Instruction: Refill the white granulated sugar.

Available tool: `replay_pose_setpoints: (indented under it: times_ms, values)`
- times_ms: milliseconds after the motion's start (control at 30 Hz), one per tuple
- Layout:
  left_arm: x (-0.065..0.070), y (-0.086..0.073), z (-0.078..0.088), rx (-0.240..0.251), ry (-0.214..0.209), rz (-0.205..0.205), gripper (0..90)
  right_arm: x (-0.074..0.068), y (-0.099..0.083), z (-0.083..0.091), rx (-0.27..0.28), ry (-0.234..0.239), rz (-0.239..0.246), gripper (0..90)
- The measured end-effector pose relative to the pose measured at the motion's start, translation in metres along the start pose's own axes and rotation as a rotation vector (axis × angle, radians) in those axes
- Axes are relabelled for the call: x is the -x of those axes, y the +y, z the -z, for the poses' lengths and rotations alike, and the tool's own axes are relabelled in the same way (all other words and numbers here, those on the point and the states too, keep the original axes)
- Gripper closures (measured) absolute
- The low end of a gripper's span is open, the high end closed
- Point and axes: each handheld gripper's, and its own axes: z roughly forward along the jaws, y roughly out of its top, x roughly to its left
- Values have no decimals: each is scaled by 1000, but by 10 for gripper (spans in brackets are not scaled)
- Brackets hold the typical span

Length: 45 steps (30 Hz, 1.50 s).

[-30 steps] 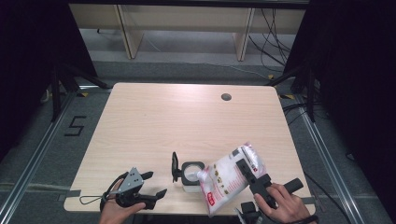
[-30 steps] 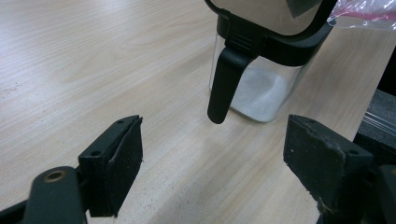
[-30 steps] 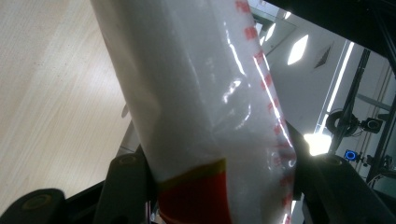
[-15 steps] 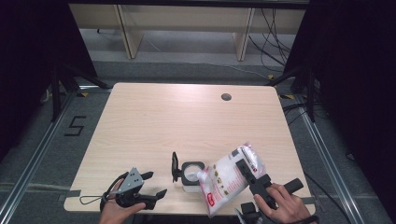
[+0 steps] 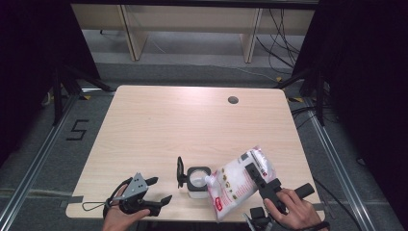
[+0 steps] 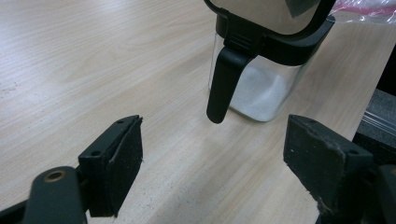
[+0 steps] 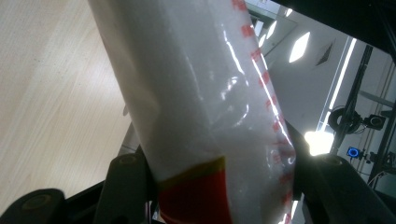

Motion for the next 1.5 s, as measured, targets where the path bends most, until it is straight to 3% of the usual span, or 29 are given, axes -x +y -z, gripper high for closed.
replay_pose_setpoints:
  times_ms: [167,200,333,500,567,700,800,833,900,933,1067,1200,1233,1267,1300,1400,1500]
  values:
    - [0,0,0,-1,-1,-3,192,2,4,1,33,-1,0,513]
    - [1,-1,1,2,-1,18,192,2,4,1,30,-1,1,513]
    - [2,-1,0,11,-1,31,192,0,0,0,13,2,-5,513]
    - [0,0,0,0,1,9,192,1,1,1,14,0,7,514]
    - [2,-1,0,9,-1,30,192,2,2,2,23,-1,0,513]
    - [2,-1,0,11,-1,31,192,2,2,2,26,-1,-4,514]
    - [-1,0,1,3,-4,-14,192,1,0,1,17,2,-10,513]
    - [1,-1,0,6,0,26,192,0,-1,1,16,0,-20,514]
    - [1,0,0,0,1,15,192,1,1,2,10,1,-4,514]
    - [0,0,0,-2,-3,-11,191,2,1,2,17,1,0,513]
    - [2,-1,0,11,-2,27,192,2,3,2,34,1,-3,514]
    - [1,-1,0,-1,0,19,192,2,1,2,22,5,-8,514]
    - [1,-1,0,-2,-1,18,192,1,0,1,33,-17,-5,514]
    - [0,0,0,-1,-3,-6,192,1,0,1,22,3,-11,514]
    - [1,-1,-1,1,-2,20,192,2,1,2,22,1,0,514]
    - [0,0,0,0,-1,-6,191,2,1,1,23,0,0,514]
    - [0,0,0,-1,1,2,192,2,0,2,22,2,-5,514]
